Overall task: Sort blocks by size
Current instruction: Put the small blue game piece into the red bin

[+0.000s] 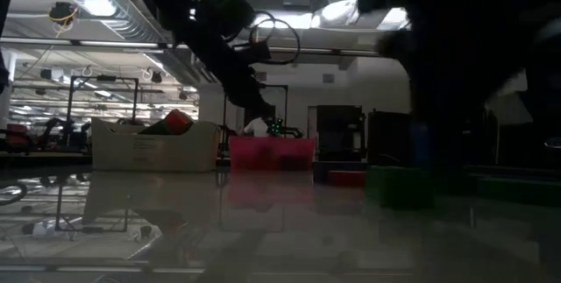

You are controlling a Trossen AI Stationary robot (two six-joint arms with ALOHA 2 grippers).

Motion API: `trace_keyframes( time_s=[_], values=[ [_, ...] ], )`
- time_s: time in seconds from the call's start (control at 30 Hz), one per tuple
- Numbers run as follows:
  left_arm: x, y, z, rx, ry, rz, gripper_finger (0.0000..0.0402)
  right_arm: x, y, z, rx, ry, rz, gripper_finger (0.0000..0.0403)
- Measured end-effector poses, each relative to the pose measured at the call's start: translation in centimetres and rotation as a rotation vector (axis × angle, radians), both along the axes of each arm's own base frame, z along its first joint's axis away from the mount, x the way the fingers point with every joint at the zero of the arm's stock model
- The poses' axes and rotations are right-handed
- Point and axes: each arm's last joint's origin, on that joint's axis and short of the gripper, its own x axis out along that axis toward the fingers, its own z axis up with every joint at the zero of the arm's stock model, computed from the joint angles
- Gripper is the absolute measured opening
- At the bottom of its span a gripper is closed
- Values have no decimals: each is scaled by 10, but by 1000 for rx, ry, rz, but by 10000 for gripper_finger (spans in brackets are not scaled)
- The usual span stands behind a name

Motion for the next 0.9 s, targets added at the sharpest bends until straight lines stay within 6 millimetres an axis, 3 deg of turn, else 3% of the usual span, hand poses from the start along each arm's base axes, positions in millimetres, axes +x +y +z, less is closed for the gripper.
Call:
trace_keyframes(
  time_s=[0.17,0.33,0.6,0.9],
  values=[
    [-14,-6,12,-51,36,28,188,19,-15,27,-109,-62,100,92],
    [-32,-14,21,-141,93,85,187,40,-51,43,-336,-100,190,80],
    [-55,-44,18,-355,277,123,185,70,-157,49,-566,-59,176,91],
    [-48,-90,14,-448,329,-14,177,81,-289,64,-619,-223,66,93]
  ],
)
